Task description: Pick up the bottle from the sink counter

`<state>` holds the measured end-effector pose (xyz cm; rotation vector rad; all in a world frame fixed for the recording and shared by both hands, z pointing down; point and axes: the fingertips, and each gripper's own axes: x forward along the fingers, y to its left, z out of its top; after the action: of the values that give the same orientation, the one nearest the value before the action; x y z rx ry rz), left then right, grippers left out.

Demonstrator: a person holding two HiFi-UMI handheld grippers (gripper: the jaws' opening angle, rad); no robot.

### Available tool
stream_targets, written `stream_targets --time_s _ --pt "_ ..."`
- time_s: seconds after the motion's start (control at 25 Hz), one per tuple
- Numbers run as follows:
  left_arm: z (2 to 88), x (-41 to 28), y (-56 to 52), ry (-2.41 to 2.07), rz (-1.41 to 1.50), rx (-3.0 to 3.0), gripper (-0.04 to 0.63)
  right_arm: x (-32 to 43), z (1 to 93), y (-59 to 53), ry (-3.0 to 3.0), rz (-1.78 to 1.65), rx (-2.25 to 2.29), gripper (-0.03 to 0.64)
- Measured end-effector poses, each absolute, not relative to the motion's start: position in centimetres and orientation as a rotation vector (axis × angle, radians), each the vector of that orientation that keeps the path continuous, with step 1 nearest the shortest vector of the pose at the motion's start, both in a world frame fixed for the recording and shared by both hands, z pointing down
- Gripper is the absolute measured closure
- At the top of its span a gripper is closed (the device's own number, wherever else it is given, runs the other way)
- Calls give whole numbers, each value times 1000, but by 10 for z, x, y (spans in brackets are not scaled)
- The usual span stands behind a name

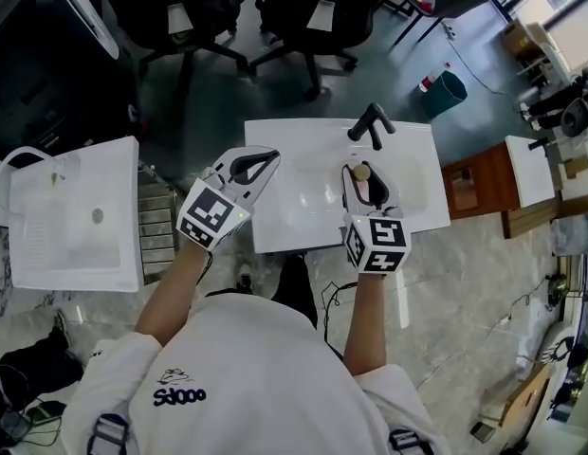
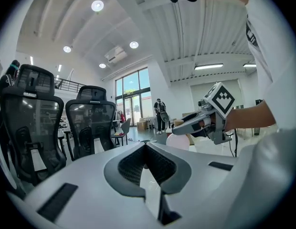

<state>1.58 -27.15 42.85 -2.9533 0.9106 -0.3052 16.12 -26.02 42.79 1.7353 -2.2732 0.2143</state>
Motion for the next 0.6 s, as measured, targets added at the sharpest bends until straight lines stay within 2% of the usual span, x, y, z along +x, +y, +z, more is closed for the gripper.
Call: stream_targets --time_s 0.6 --pt "399 16 -220 789 -292 -2941 594 151 365 -171 -2283 117 1862 468"
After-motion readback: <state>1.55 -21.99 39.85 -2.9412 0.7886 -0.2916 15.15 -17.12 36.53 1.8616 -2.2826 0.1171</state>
